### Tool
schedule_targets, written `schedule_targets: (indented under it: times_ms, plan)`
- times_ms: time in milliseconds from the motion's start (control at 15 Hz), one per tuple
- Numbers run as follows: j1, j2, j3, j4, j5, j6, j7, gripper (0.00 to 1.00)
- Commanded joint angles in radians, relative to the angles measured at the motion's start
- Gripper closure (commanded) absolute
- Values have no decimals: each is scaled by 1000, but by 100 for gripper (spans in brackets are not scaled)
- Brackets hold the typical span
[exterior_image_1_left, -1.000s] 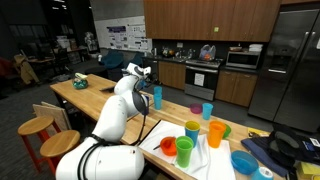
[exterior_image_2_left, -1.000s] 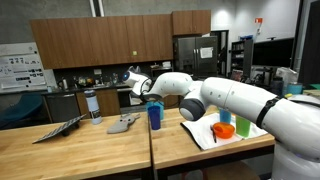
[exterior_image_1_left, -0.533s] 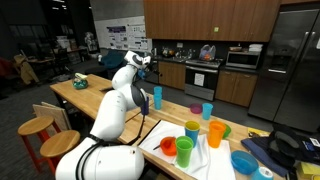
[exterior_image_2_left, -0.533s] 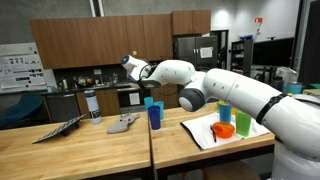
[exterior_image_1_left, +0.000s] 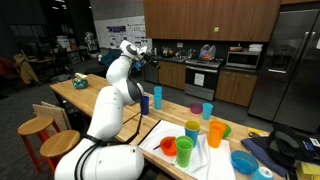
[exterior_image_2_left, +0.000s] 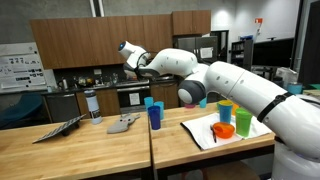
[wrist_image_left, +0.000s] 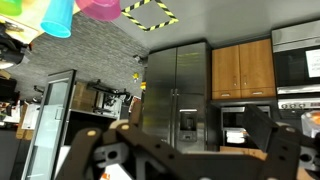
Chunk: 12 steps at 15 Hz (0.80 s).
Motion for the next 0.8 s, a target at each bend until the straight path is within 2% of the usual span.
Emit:
schedule_targets:
  times_ms: [0, 67, 333, 533, 733]
  plan:
    - [38, -30, -17, 0, -48, -98, -45, 0]
    - [17, -22, 8, 0, -33, -51, -18, 0]
    - [35, -25, 7, -5, -52, -83, -27, 0]
    - [14, -21, 38, -11, -12, -85, 52, 0]
    - [30, -17, 43, -21, -22, -101, 112, 0]
